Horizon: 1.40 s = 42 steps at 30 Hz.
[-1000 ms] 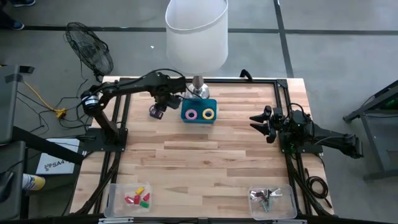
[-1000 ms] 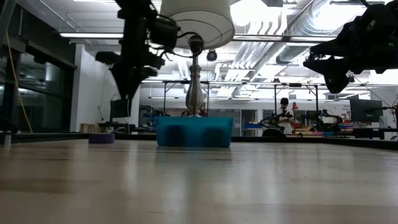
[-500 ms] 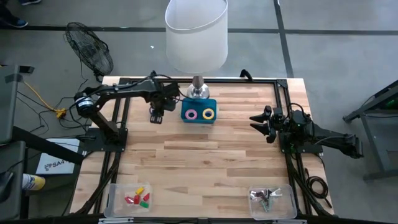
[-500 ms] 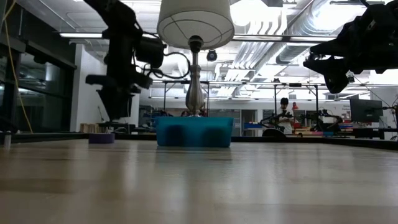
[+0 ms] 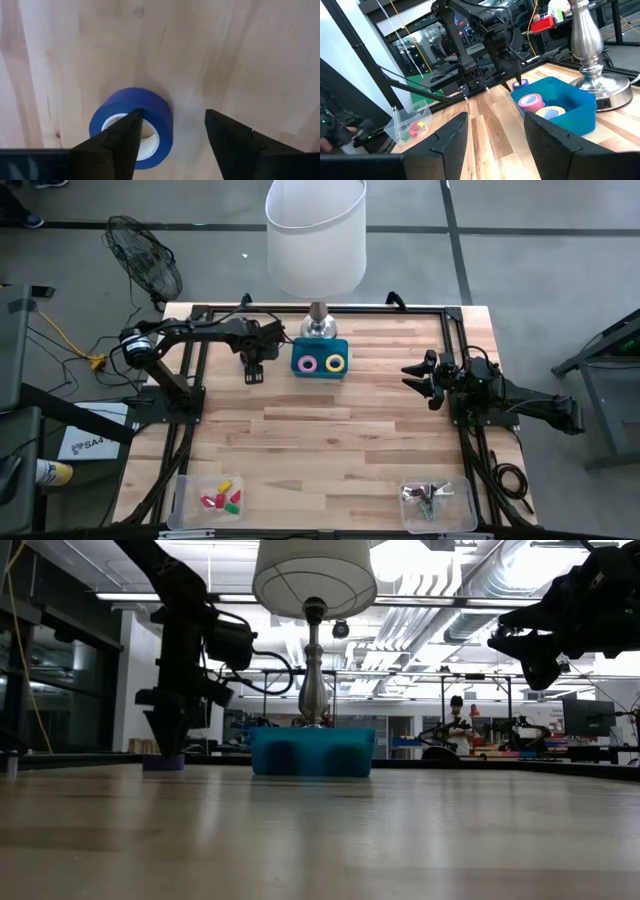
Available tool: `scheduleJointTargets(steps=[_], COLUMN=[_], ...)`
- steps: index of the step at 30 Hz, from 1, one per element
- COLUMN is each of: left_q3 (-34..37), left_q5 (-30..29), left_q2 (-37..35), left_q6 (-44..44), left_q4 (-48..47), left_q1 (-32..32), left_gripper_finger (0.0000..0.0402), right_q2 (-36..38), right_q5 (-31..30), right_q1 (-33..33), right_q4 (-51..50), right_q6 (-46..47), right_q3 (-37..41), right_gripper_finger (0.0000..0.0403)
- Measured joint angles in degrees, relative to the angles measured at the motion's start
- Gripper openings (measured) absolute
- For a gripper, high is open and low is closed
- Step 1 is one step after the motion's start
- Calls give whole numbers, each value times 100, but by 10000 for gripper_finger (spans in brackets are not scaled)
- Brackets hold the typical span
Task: Pick and place Stapler, Stapler remover, tape
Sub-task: Put the blue tape into the blue bin
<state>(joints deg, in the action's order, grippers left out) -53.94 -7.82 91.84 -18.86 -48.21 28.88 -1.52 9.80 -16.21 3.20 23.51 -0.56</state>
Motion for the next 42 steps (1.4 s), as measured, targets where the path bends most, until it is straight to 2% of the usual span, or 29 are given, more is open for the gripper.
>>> scheduleJointTargets(steps=[7,12,16,28,42], left_q3=[119,119,123,-124,156], left_q5=[-378,-306,-498,-945,-901], left_q2=[1,3,10,34,25], left_q6=[267,379,545,739,906], left_q4=[233,223,221,-257,-320], left_q1=[-2,0,-7,0,2], left_gripper_finger=[213,214,214,214,214], right_q2=[0,-2,-2,-2,-2], right_q5=[0,0,0,2,0], right_q1=[0,1,1,2,1], right_q4=[0,0,0,0,0], right_q6=[0,0,0,0,0], right_q3=[0,0,0,0,0], right_gripper_finger=[186,186,186,186,186])
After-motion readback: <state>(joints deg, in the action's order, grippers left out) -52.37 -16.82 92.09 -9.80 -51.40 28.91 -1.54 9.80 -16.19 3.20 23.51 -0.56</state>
